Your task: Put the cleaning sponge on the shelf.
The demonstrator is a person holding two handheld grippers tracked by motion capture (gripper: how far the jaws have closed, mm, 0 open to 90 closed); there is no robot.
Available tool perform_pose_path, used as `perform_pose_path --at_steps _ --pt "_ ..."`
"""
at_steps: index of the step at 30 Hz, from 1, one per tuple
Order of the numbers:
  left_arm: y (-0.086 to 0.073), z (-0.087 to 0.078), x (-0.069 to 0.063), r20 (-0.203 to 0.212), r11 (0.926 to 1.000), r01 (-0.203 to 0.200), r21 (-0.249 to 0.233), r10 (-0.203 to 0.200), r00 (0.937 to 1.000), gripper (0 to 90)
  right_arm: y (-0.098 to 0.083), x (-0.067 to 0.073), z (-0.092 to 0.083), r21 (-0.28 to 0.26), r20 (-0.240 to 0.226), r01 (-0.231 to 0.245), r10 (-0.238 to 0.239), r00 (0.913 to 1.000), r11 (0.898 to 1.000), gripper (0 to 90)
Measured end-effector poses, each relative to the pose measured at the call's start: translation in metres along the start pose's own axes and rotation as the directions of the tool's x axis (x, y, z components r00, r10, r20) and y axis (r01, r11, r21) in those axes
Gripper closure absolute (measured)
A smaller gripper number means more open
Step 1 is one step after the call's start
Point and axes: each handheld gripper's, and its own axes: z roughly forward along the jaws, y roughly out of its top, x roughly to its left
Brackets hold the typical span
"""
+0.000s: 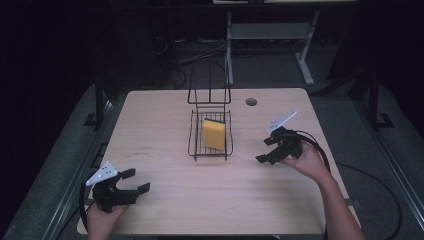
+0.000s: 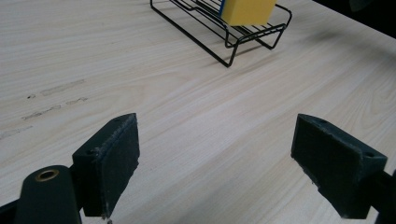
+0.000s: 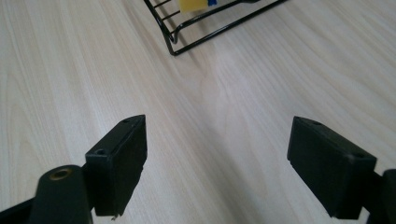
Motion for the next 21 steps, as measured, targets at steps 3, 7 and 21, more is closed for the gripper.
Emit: perform_pose_path --at_steps 3,7,21 --pt "0.0 0.0 0.0 0.0 1.0 0.0 -0.001 0.0 1.0 14.6 -0.003 0.0 -0.001 0.008 0.001 -0.002 0.002 1.0 1.0 19.4" --pt "0.0 0.0 0.0 -0.001 1.0 0.0 -0.001 0.0 1.0 14.7 -0.008 0.0 -0.003 0.005 0.001 -0.012 0.012 0.9999 1.0 19.4" --pt "0.0 0.0 0.0 0.0 1.0 0.001 0.0 -0.001 1.0 14.7 -0.028 0.001 -0.006 0.009 0.001 -0.039 0.039 0.9992 0.999 19.4"
